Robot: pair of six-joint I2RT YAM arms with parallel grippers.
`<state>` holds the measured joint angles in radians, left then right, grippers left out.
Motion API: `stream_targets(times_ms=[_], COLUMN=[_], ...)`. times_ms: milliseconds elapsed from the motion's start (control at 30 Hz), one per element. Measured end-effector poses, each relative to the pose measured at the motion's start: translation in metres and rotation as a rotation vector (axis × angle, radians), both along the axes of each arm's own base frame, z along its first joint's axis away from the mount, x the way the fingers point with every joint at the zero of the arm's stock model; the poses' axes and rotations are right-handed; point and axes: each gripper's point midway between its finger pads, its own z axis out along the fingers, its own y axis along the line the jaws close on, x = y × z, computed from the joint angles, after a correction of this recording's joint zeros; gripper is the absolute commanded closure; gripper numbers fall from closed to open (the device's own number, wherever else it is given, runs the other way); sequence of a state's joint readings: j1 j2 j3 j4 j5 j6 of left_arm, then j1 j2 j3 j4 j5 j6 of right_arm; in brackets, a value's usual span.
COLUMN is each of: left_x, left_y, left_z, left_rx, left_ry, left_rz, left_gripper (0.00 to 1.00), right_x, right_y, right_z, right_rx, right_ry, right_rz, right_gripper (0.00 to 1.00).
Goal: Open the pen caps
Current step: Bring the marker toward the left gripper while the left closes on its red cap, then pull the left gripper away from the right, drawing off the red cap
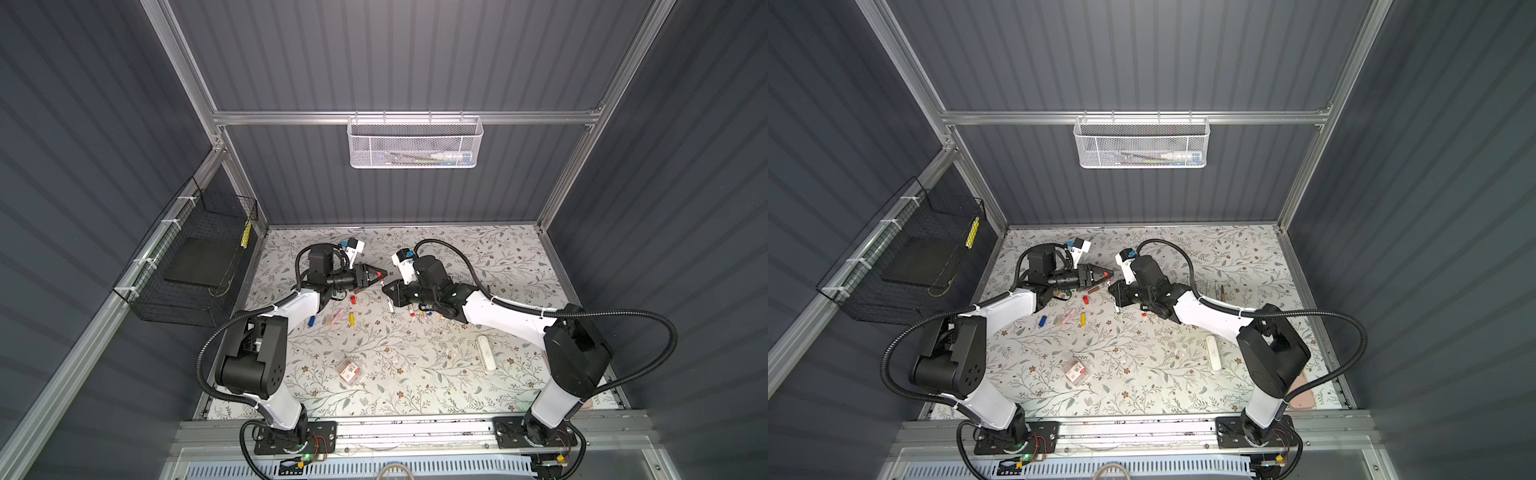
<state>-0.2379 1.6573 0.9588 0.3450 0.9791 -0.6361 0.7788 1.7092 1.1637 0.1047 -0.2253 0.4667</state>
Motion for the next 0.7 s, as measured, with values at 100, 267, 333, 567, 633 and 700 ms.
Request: stream_targets(times_ms=[100,267,333,567,633,700], left_x=[0.0016,0.0018,0.0019,0.0021,0.0021,0.0021], left_y=[-0.0006,-0.0005,-0.0002,-0.0001,-0.0001,-0.0001], left_z=[0.0043,0.0041,0.0044,0.0045,0.0045,0.0045], left_rx=[-0.004,-0.001,-0.002,0.001,0.002,0.002], left_ry=[-0.01,-0.008,-0.005,-0.009,-0.012,-0.013], left_rz=[-0.002,-0.001,-0.001,-0.001,-0.002,-0.002], left_gripper=[0.7,0.85,0.94,1.0,1.0,1.0], right_x=[-0.0001,-0.0011,-0.0013,-0.0025,-0.0028,-0.0034], right_y=[0.0,0.0009,0.0015,0.0025,0.0035,0.0049], right_z=[-0.0002,-0.0001,0.0004,0.0003,0.001,-0.0009], right_rx=[0.0,0.003,0.005,0.012,0.022,0.027], right_ry=[0.002,0.004,0.003,0.011,0.012,0.02], right_rz=[0.0,0.005,0.007,0.008,0.009,0.012], right_gripper=[1.0,1.0,1.0,0.74,0.72,0.71])
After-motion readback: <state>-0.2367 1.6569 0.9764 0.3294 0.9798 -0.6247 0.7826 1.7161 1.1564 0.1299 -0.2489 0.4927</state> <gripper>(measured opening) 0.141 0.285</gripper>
